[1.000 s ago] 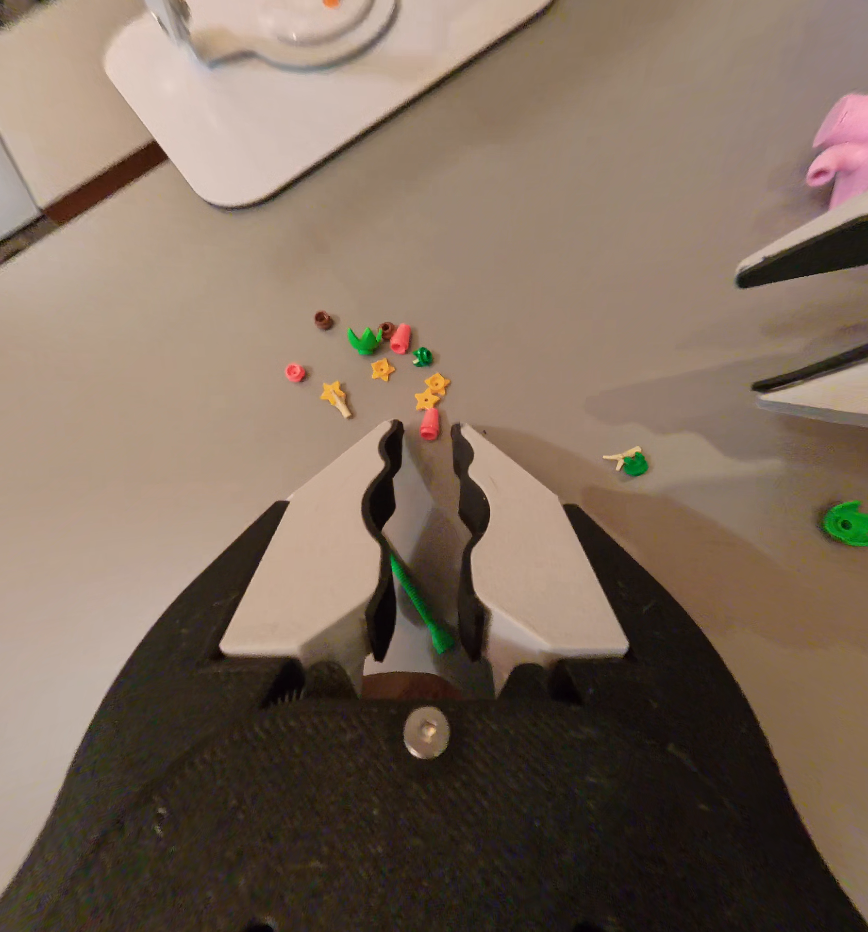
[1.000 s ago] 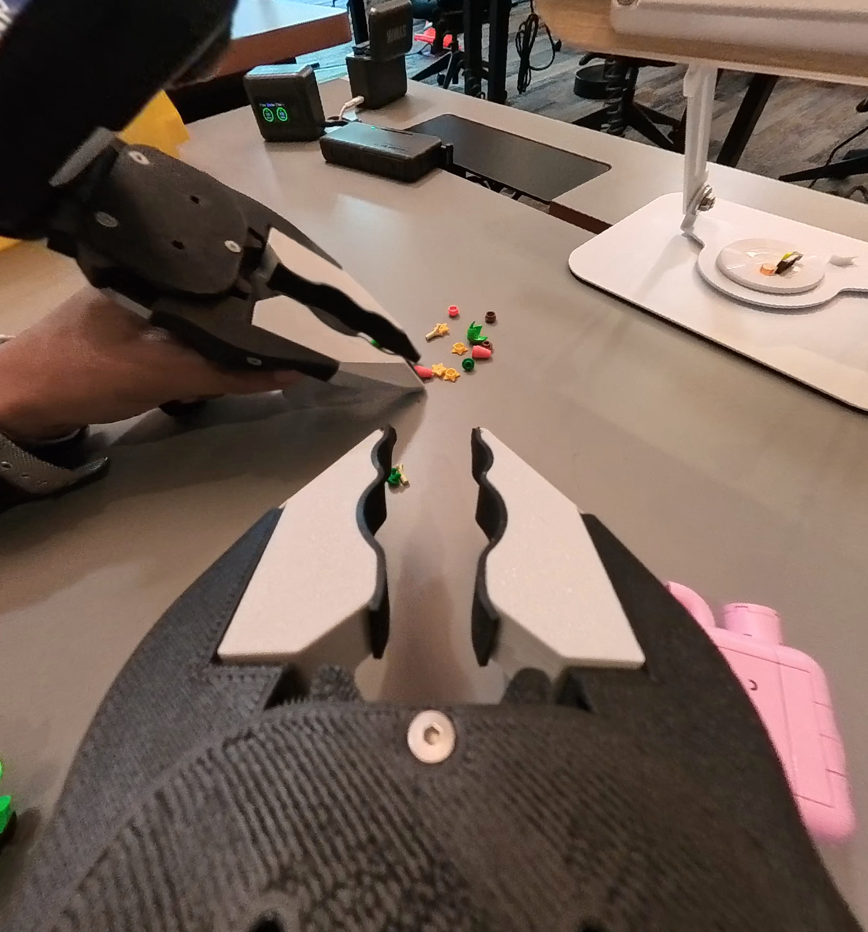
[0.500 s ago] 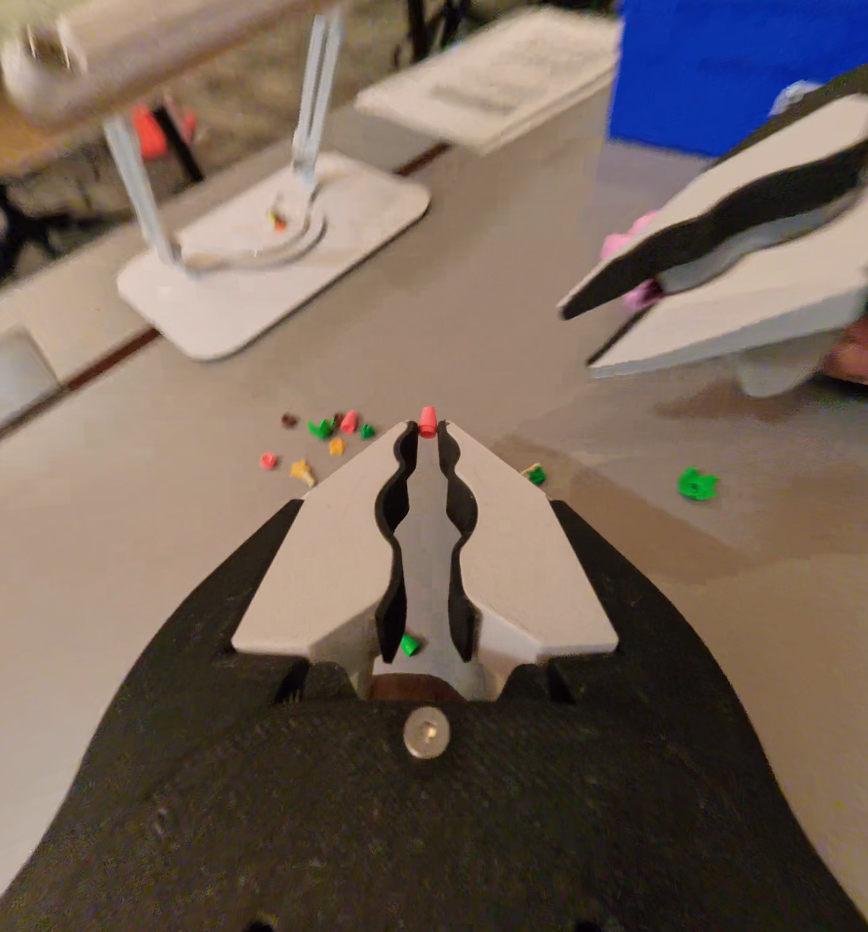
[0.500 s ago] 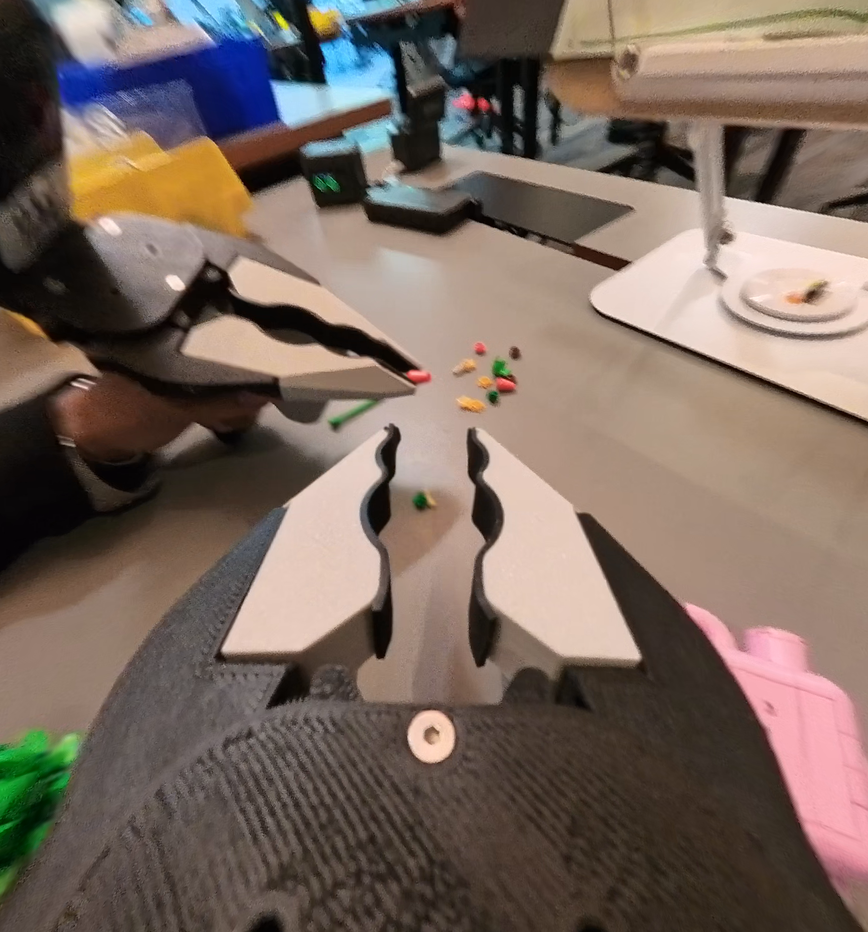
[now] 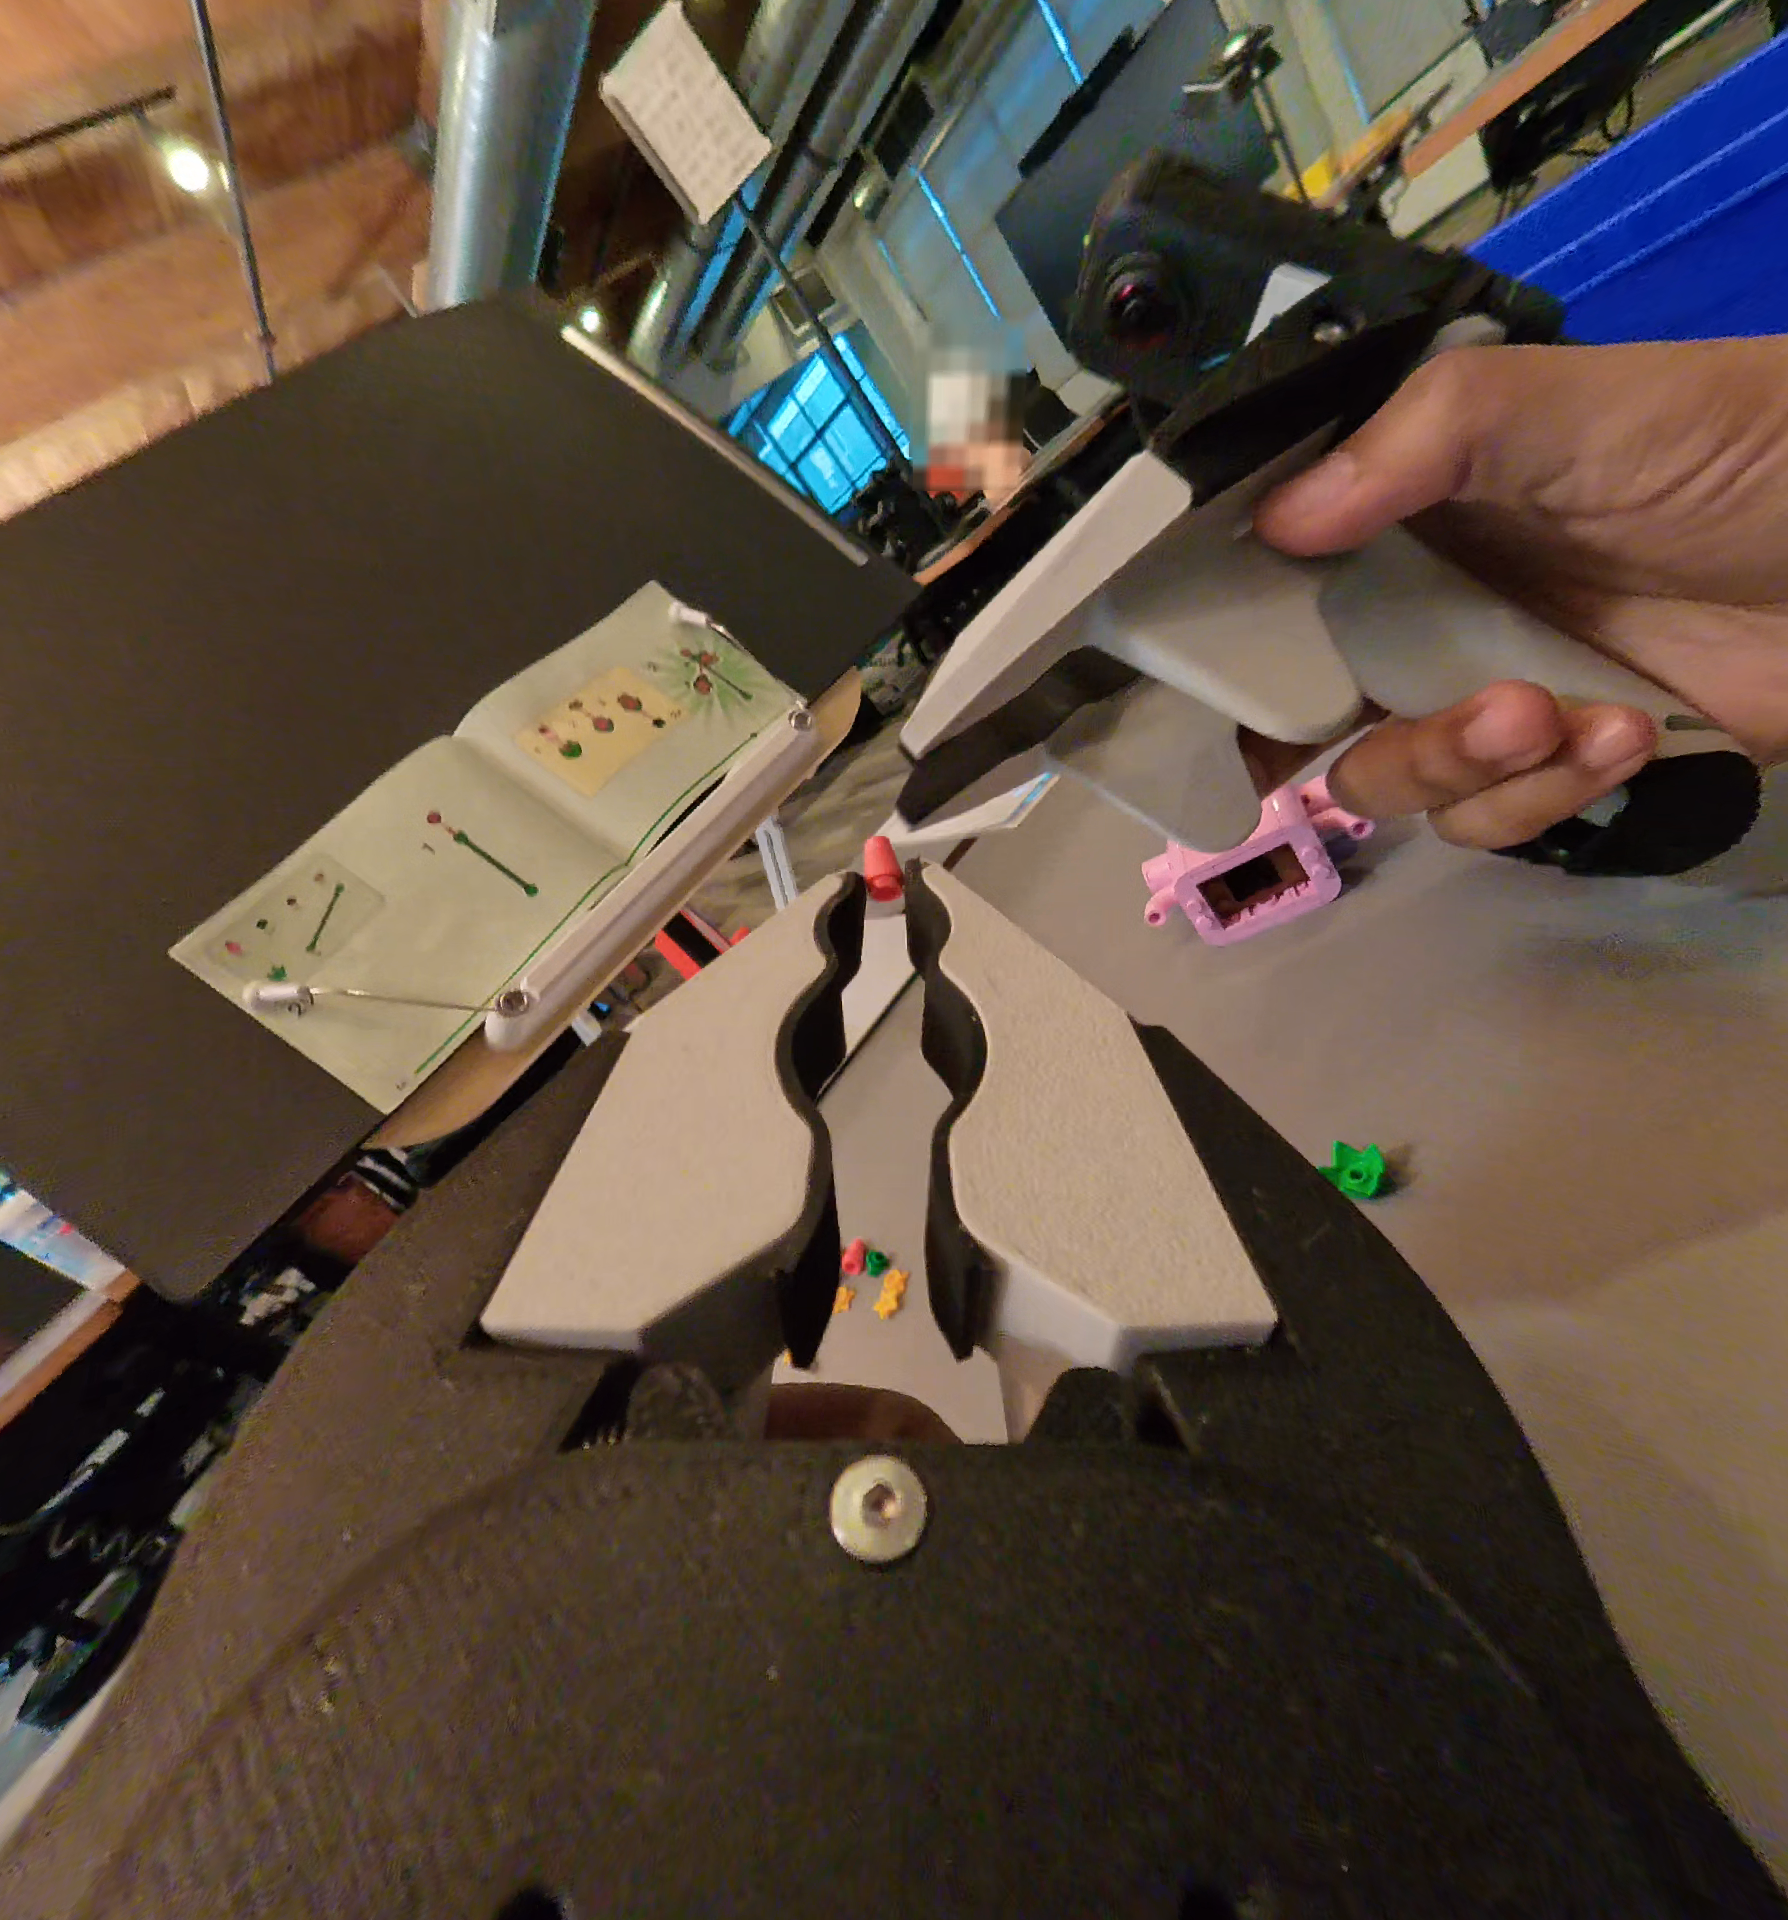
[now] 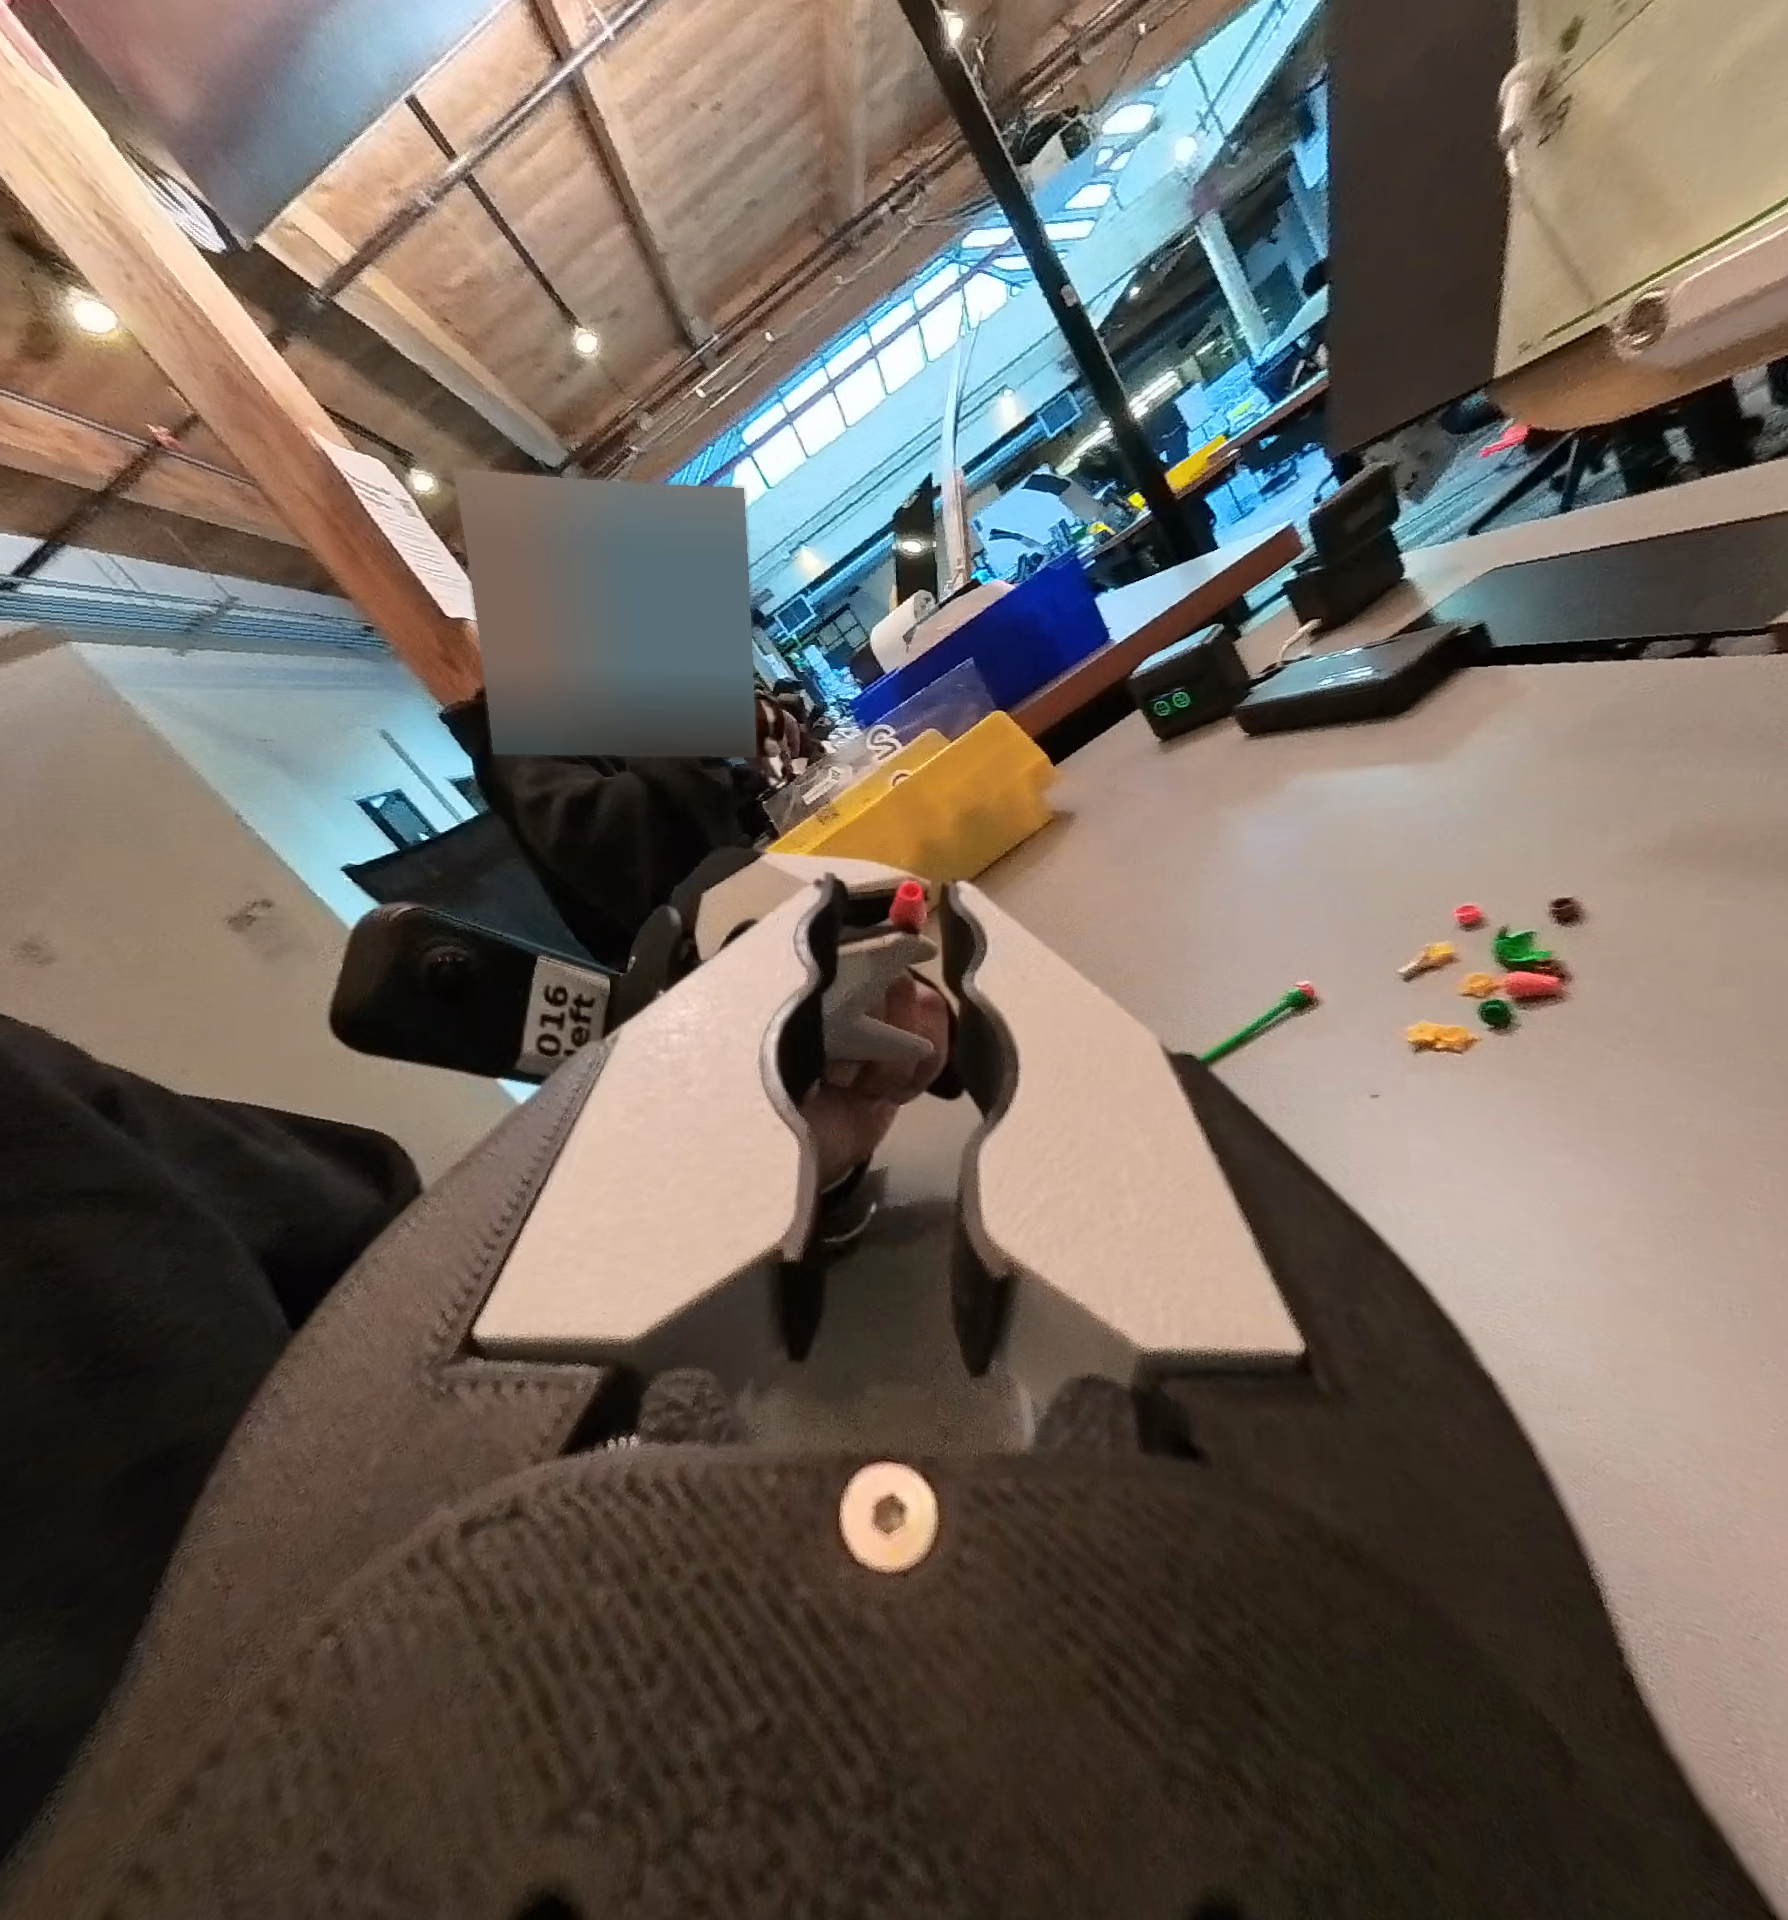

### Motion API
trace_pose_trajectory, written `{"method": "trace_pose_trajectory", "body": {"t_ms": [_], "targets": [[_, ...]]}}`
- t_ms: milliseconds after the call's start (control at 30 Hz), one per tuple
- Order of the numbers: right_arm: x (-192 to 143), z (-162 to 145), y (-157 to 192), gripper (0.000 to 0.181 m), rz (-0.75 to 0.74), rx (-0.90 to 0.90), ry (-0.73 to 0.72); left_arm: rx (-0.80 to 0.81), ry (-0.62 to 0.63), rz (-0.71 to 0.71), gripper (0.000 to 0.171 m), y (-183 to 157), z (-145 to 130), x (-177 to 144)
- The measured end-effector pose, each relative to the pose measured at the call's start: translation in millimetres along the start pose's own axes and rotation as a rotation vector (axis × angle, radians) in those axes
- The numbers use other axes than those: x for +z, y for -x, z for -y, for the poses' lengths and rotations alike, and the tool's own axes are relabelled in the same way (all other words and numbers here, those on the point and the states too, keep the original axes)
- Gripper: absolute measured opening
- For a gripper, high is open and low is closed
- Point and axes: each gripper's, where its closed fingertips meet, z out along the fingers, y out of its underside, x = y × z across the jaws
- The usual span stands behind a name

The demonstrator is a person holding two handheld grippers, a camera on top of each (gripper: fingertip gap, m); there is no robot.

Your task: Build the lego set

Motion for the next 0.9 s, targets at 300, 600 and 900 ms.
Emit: {"method": "trace_pose_trajectory", "body": {"t_ms": [300, 600, 900], "targets": [[1.9, -6.8, 1.9, 0.007, 0.041, 0.043, 0.031, 0.027, -0.026, -0.028, 0.007, -8.0, 5.8, 0.6], [3.0, -11.3, 1.4, 0.006, 0.046, 0.049, 0.053, 0.039, -0.025, -0.038, 0.007, -11.7, 5.5, 1.6], [3.1, -13.8, 1.3, 0.006, 0.047, 0.047, 0.068, 0.06, -0.022, -0.043, 0.007, -14.4, 5.3, 2.1]]}}
